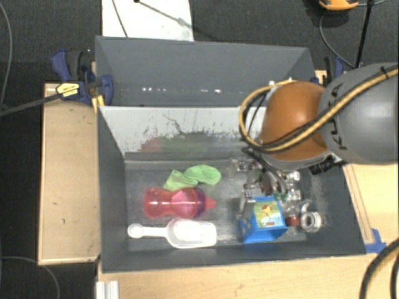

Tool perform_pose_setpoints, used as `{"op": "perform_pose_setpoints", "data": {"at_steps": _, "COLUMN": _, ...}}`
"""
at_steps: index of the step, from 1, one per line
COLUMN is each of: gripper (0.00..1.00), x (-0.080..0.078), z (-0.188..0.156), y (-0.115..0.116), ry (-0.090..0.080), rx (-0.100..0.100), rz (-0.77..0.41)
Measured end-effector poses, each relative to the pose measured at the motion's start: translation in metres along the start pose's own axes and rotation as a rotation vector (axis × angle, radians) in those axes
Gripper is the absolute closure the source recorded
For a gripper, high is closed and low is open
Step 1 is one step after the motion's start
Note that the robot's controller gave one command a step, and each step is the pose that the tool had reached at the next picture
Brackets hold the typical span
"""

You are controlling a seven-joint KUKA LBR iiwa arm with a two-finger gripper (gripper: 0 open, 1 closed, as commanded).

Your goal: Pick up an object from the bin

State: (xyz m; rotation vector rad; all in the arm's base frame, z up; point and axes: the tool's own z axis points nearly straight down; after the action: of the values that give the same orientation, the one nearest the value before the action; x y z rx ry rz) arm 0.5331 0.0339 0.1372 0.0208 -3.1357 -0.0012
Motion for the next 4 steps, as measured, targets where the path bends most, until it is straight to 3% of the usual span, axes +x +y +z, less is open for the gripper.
{"op": "perform_pose_setpoints", "data": {"at_steps": 1, "gripper": 0.00, "x": -0.002, "z": -0.004, "y": 0.000, "ry": -0.008, "rx": 0.000, "rz": 0.001}}
{"op": "perform_pose_setpoints", "data": {"at_steps": 2, "gripper": 0.00, "x": -0.041, "z": 0.003, "y": 0.059, "ry": -0.012, "rx": -0.001, "rz": -0.022}}
{"op": "perform_pose_setpoints", "data": {"at_steps": 3, "gripper": 0.00, "x": -0.052, "z": 0.033, "y": 0.069, "ry": -0.009, "rx": 0.002, "rz": -0.105}}
{"op": "perform_pose_setpoints", "data": {"at_steps": 4, "gripper": 0.00, "x": -0.053, "z": 0.013, "y": 0.085, "ry": -0.009, "rx": 0.000, "rz": 0.021}}
